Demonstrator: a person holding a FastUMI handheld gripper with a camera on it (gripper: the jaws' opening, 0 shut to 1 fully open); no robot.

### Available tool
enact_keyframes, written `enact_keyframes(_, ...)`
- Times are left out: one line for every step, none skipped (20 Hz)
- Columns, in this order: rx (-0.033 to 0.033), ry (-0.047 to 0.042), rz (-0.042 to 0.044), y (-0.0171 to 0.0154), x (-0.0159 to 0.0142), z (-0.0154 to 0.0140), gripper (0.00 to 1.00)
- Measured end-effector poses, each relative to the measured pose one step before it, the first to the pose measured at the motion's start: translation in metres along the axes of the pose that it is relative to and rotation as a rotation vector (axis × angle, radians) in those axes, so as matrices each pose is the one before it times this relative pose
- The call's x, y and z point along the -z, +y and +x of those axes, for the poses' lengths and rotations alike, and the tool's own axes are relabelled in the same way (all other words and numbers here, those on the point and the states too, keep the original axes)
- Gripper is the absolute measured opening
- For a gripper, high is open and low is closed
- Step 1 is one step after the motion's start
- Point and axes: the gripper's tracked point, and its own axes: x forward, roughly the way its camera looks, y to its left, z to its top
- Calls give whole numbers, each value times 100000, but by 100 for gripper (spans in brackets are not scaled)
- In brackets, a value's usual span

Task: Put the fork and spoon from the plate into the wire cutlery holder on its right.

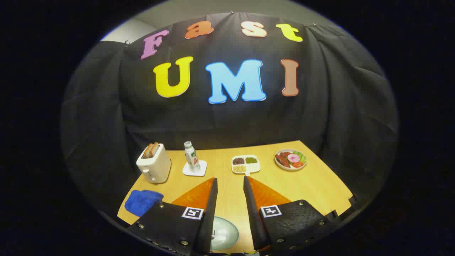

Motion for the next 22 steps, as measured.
enact_keyframes(-660, 3128, 519, 183, 1076, 242, 44)
enact_keyframes(-566, 2844, 582, 162, 1077, 287, 44)
enact_keyframes(-371, 2658, 584, 112, 881, 254, 44)
enact_keyframes(-121, 2016, 547, 36, 891, 205, 44)
enact_keyframes(128, 1133, 581, -35, 418, 134, 44)
enact_keyframes(627, -76, 328, -132, 180, 145, 44)
enact_keyframes(983, -753, -22, -216, -160, 27, 44)
enact_keyframes(652, -606, -173, -35, 1, 153, 44)
enact_keyframes(251, 2, 135, -46, 19, 109, 44)
enact_keyframes(-151, 468, 554, 92, 330, 85, 44)
enact_keyframes(-524, 549, 674, 169, 234, 86, 44)
enact_keyframes(-609, 984, 341, 162, 421, 147, 44)
enact_keyframes(-327, 1914, 111, 127, 545, 156, 44)
enact_keyframes(-109, 3521, -86, -18, 1054, 389, 44)
enact_keyframes(-523, 4435, 101, 187, 1207, 410, 44)
enact_keyframes(-1128, 5274, 241, 376, 1478, 472, 44)
enact_keyframes(-1584, 5085, 371, 333, 1313, 489, 44)
enact_keyframes(-1886, 5197, -10, 322, 1498, 556, 44)
enact_keyframes(-2365, 5178, -279, 510, 1460, 663, 44)
enact_keyframes(-1811, 4871, -428, 476, 1495, 853, 45)
enact_keyframes(-1061, 4915, -1159, 228, 1388, 733, 44)
enact_keyframes(-626, 4680, -1237, 101, 1462, 696, 44)
